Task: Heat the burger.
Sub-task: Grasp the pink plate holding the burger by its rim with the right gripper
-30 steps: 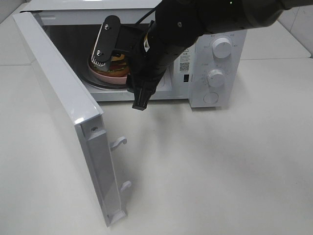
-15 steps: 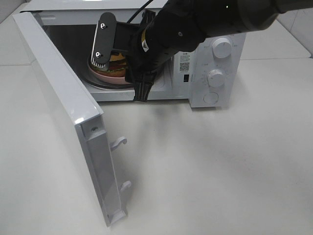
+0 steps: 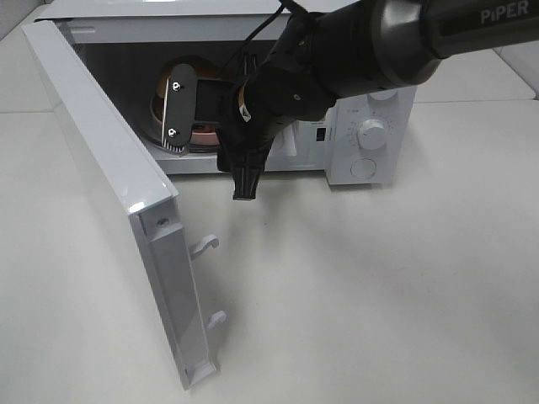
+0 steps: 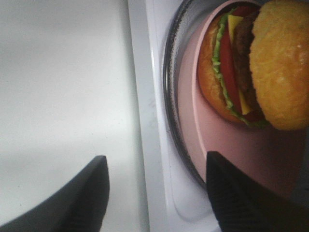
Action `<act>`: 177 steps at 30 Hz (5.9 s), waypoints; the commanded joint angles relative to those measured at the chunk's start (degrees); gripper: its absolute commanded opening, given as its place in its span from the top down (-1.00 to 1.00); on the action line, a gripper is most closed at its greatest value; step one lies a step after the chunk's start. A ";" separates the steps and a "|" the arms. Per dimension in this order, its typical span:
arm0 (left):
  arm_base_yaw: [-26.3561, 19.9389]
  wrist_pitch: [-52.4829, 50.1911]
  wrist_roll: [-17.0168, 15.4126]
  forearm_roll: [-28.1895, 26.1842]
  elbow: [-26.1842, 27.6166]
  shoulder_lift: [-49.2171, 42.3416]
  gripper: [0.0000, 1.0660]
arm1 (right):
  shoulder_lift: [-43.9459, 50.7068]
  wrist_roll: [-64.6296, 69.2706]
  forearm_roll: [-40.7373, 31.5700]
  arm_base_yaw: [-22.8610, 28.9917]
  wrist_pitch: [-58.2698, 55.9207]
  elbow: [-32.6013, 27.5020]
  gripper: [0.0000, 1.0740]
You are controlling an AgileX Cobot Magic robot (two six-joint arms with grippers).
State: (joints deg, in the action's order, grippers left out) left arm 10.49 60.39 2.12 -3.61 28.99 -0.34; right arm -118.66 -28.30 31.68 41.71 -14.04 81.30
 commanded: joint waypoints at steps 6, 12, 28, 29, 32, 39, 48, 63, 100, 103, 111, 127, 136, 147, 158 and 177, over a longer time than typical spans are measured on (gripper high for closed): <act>-0.11 -0.74 0.06 -0.23 -0.17 -1.15 0.99 | -0.52 2.46 1.95 0.23 1.83 0.34 -0.08; -0.11 -0.74 0.06 -0.23 -0.17 -1.15 0.99 | -0.52 7.10 7.62 0.23 1.66 0.34 -0.08; -0.11 -0.74 0.06 -0.23 -0.17 -1.15 0.99 | -1.26 12.38 14.21 -1.78 3.04 0.46 -0.08; -0.11 -0.74 0.06 -0.23 -0.17 -1.15 0.99 | -1.26 12.38 14.21 -1.78 3.04 0.46 -0.08; -0.11 -0.74 0.06 -0.23 -0.17 -1.15 0.99 | -2.23 12.66 14.21 -1.83 2.41 1.60 -0.08; -0.11 -0.74 0.06 -0.23 -0.17 -1.15 0.99 | -5.50 14.61 14.21 -1.83 1.83 5.61 -0.08; -0.11 -0.74 0.00 -0.23 -0.17 -1.15 0.99 | -8.71 15.18 14.09 -1.83 2.12 6.53 -0.08; -0.11 -0.74 0.00 -0.23 -0.17 -1.15 0.99 | -10.89 16.90 13.98 -1.83 1.66 6.93 0.25; -0.11 -0.74 0.00 -0.23 -0.17 -1.15 0.99 | -7.33 11.92 12.03 -1.78 -2.52 6.88 1.00; -0.11 -0.74 0.00 -0.23 -0.17 -1.15 0.99 | -7.33 11.92 12.03 -1.78 -2.75 6.88 1.00; -0.11 -0.74 0.00 -0.23 -0.17 -1.15 0.99 | -7.33 12.20 12.03 -1.78 -2.41 6.88 0.98; -0.11 -0.74 0.00 -0.23 -0.17 -1.15 0.99 | -7.33 16.62 12.03 -1.78 -2.18 6.93 -0.09; -0.11 -0.74 0.00 -0.23 -0.17 -1.15 0.99 | -7.33 16.67 12.55 -1.83 -2.41 6.93 -0.12; -0.11 -0.74 0.00 -0.23 -0.17 -1.15 0.99 | -7.73 16.62 14.04 -3.21 1.89 6.99 -0.21; -0.11 -0.74 0.00 -0.23 -0.17 -1.15 0.99 | -10.37 16.44 14.09 -3.84 3.90 6.99 -0.21; -0.11 -0.74 0.00 -0.23 -0.17 -1.15 0.99 | -12.78 16.44 14.15 -3.84 2.46 6.99 0.23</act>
State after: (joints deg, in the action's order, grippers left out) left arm 10.49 60.39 2.12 -3.61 28.99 -0.34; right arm -130.98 -12.38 46.35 37.93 -10.03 88.58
